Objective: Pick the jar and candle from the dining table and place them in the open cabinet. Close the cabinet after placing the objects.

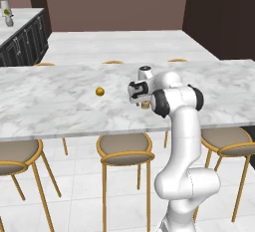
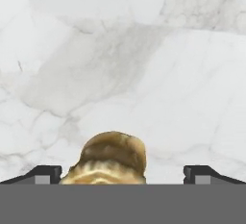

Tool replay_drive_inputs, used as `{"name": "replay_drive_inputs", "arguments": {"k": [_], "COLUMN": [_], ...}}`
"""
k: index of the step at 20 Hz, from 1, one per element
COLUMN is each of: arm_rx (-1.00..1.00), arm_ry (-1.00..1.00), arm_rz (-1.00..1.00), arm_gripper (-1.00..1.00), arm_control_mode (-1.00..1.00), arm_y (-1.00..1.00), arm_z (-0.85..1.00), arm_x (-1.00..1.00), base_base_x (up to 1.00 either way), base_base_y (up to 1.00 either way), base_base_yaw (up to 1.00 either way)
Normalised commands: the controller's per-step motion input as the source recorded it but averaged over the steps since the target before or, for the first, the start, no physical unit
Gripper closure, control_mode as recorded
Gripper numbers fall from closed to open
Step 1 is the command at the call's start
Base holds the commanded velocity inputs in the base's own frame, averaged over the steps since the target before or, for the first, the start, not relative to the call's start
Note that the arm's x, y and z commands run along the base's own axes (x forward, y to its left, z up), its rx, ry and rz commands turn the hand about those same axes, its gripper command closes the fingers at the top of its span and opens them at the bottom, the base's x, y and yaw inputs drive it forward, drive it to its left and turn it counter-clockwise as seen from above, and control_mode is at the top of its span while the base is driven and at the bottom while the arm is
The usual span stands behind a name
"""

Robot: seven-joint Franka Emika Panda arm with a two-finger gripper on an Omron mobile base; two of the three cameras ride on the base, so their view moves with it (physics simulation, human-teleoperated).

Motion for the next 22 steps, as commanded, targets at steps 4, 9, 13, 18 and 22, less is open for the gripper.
{"name": "replay_drive_inputs", "arguments": {"k": [4, 9, 13, 18, 22], "arm_rx": [0.02, 0.05, 0.06, 0.00, 0.00], "arm_ry": [0.00, -0.01, 0.00, 0.00, 0.00], "arm_rz": [0.01, 0.01, 0.01, 0.00, 0.00], "arm_gripper": [-1.00, -1.00, -1.00, -1.00, 1.00], "arm_control_mode": [-1.00, -1.00, -1.00, -1.00, -1.00], "arm_y": [-0.14, -0.20, -0.06, 0.02, 0.21], "arm_z": [-0.27, -0.21, -0.11, -0.12, -0.07], "arm_x": [0.27, 0.09, 0.00, 0.00, -0.06], "base_base_x": [0.00, 0.00, 0.00, 0.00, 0.00], "base_base_y": [0.00, 0.00, 0.00, 0.00, 0.00], "base_base_yaw": [0.00, 0.00, 0.00, 0.00, 0.00]}}
